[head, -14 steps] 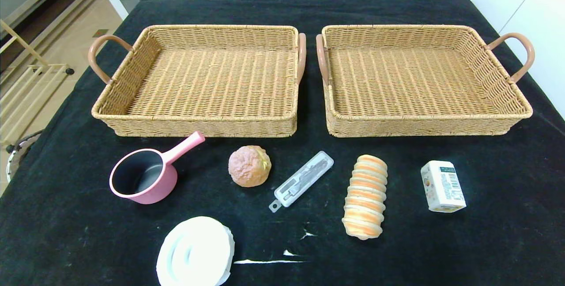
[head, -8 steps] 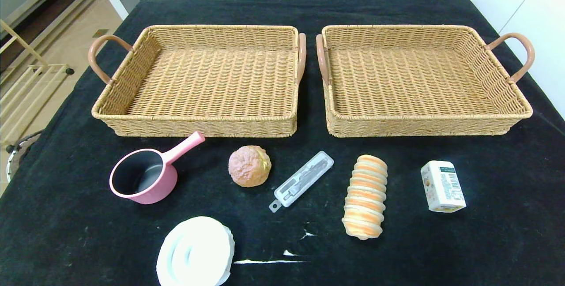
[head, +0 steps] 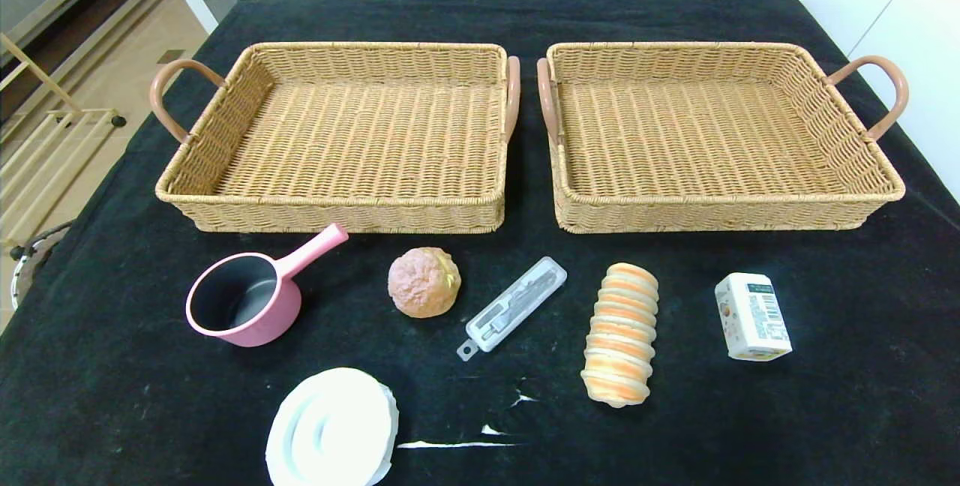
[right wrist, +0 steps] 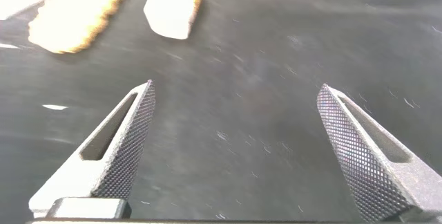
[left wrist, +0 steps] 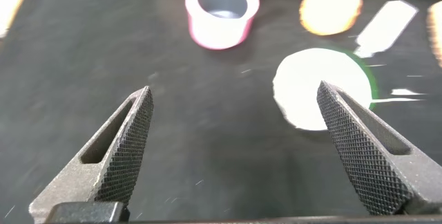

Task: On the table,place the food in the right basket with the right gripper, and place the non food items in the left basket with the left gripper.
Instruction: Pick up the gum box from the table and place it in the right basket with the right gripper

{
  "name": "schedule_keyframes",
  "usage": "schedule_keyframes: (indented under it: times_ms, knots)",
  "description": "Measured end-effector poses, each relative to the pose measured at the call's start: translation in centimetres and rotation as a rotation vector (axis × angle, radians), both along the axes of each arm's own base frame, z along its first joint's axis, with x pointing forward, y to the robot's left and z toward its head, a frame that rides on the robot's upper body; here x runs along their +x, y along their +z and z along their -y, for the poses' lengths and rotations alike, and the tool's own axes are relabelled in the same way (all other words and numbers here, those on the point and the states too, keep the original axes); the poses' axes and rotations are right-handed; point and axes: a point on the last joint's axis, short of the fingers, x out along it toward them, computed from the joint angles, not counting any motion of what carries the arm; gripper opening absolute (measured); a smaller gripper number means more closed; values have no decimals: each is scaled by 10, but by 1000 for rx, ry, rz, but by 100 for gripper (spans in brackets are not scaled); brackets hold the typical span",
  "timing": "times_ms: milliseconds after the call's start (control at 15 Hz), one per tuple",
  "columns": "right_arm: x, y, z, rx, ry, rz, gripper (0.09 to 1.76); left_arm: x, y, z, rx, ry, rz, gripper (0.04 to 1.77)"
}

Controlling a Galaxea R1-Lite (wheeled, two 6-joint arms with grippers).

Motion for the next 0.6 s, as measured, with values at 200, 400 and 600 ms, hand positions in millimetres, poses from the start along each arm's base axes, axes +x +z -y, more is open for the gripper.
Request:
schedule_keyframes:
  times_ms: [200,400,600]
  knots:
    - [13,24,-3,6,125,-25,171,13,29,1,1,-189,-20,172]
    - [32,46,-6,12,251,-46,171,31,59,6,10,-414,-59,172]
    - [52,63,-11,13,365,-97,171,53,79,15,20,-579,-117,172]
